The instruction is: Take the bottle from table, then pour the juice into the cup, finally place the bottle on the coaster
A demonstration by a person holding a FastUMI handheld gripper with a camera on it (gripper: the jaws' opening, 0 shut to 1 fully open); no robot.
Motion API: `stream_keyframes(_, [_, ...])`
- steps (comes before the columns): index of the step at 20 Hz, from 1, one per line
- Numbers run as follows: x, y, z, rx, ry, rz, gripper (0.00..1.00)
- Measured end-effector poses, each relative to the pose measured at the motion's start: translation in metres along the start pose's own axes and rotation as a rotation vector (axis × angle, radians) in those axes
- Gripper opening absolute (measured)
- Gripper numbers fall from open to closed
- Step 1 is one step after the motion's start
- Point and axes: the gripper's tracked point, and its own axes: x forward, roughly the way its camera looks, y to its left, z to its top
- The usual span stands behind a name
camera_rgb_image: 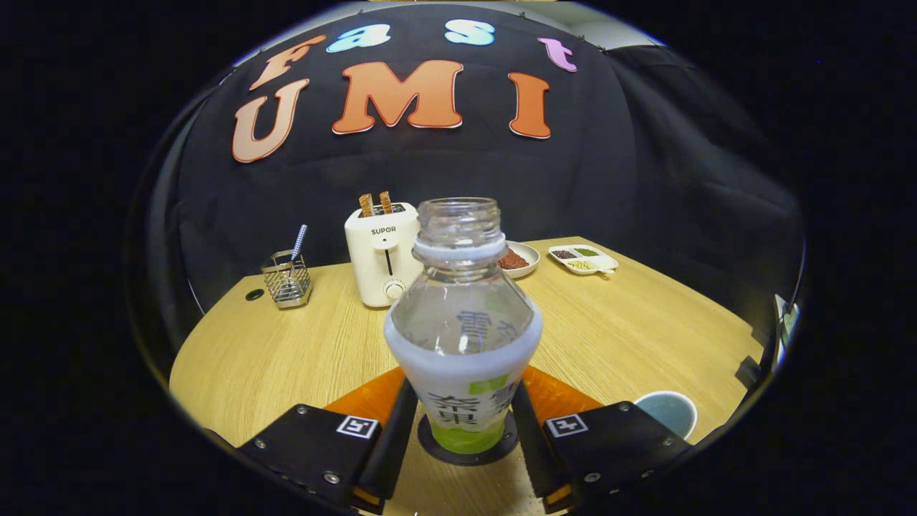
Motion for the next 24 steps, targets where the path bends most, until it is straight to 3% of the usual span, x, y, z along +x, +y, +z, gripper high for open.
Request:
stream_keyframes(3, [-0.011,-0.005,-0.004,0.009,-0.003,-0.009,0.94])
stream_keyframes(4, [-0.018,-0.005,-0.001,0.016,-0.011,-0.006,0.97])
stream_keyframes(12, [-0.113,0.030,0.072,-0.022,-0.118,0.056,0.97])
stream_keyframes(19, [-0.248,0.108,0.141,-0.012,-0.305,0.242,0.97])
stream_keyframes(24, [-0.310,0.153,0.130,-0.009,-0.360,0.403,0.97])
